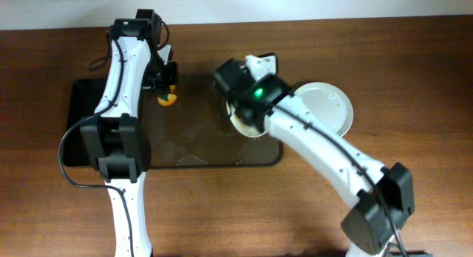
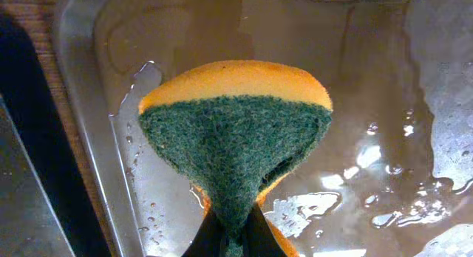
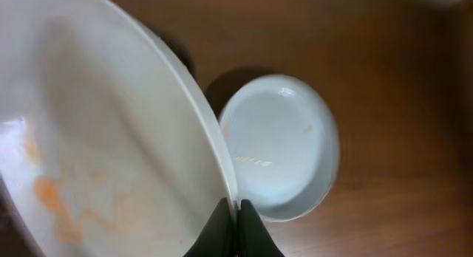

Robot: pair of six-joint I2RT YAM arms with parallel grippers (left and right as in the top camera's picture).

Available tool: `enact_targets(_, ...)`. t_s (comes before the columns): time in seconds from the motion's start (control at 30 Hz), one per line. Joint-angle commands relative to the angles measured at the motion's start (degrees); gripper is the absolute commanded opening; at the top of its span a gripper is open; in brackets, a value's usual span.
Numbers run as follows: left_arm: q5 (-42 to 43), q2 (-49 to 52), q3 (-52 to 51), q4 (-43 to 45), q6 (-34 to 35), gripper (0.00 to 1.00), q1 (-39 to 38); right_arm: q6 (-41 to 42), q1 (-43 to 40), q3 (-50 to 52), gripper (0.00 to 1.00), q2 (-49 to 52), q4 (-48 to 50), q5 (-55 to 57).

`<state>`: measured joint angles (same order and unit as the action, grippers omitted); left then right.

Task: Clean dirty plates on tray and stack at the side
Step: 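Lift the cream plate with the right gripper and place it on the stack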

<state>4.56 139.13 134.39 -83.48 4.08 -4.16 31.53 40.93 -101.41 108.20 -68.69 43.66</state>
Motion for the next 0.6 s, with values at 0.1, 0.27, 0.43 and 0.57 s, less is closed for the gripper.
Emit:
enact_targets(0.1, 2.1, 2.5, 0.7, 0.0, -1.1, 0.00, 0.1, 0.4, 12.6, 0.2, 0.04, -1.9, -2.6, 32.9)
enact_targets(0.27, 2.2, 4.3, 0.7, -0.2, -1.1, 0.01, 0.1, 0.4, 16.2, 0.2, 0.04, -1.9, -2.5, 39.8)
enact_targets(0.43, 2.3, 4.3, 0.7, -0.2, -1.1, 0.00, 0.1, 3.1, 16.0, 0.2, 0.04, -1.9, -2.5, 39.2)
enact_targets(0.57, 2.3, 4.3, 0.7, -2.4, -1.1, 0.00, 0.1, 8.5, 13.3, 0.2, 0.04, -2.5, -2.5, 26.2)
